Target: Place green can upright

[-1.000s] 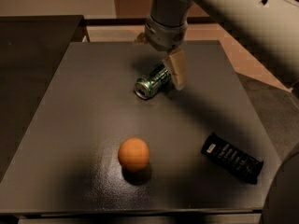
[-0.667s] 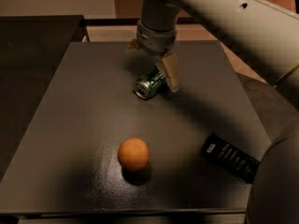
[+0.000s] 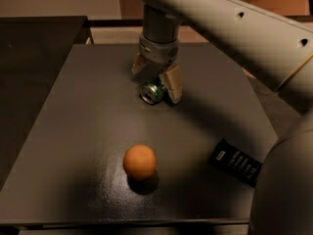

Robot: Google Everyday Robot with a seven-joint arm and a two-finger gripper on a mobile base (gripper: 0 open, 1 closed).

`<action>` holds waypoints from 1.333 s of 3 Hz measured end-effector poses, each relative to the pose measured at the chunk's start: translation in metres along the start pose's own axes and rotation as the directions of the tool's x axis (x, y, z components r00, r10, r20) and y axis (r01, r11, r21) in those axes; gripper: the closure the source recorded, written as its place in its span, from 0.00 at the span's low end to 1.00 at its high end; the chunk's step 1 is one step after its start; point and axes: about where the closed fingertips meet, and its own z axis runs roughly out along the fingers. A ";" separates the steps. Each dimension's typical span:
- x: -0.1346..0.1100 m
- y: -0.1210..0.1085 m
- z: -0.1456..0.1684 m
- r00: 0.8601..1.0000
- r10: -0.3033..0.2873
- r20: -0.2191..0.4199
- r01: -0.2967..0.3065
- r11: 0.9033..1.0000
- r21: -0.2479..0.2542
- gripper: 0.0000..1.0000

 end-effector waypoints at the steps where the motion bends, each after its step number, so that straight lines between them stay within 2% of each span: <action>1: -0.002 0.002 0.007 1.000 -0.016 0.000 0.016 1.000 -0.021 0.40; 2: -0.003 0.004 0.009 1.000 -0.023 -0.006 0.023 0.999 -0.029 0.64; 3: -0.006 -0.001 -0.003 0.999 0.022 0.034 -0.022 1.000 -0.013 0.87; 4: -0.011 -0.011 -0.025 0.982 0.111 0.150 -0.115 0.993 0.023 1.00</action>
Offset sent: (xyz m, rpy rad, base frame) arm -0.0138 -0.0051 -0.0087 -0.0608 0.0375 0.0314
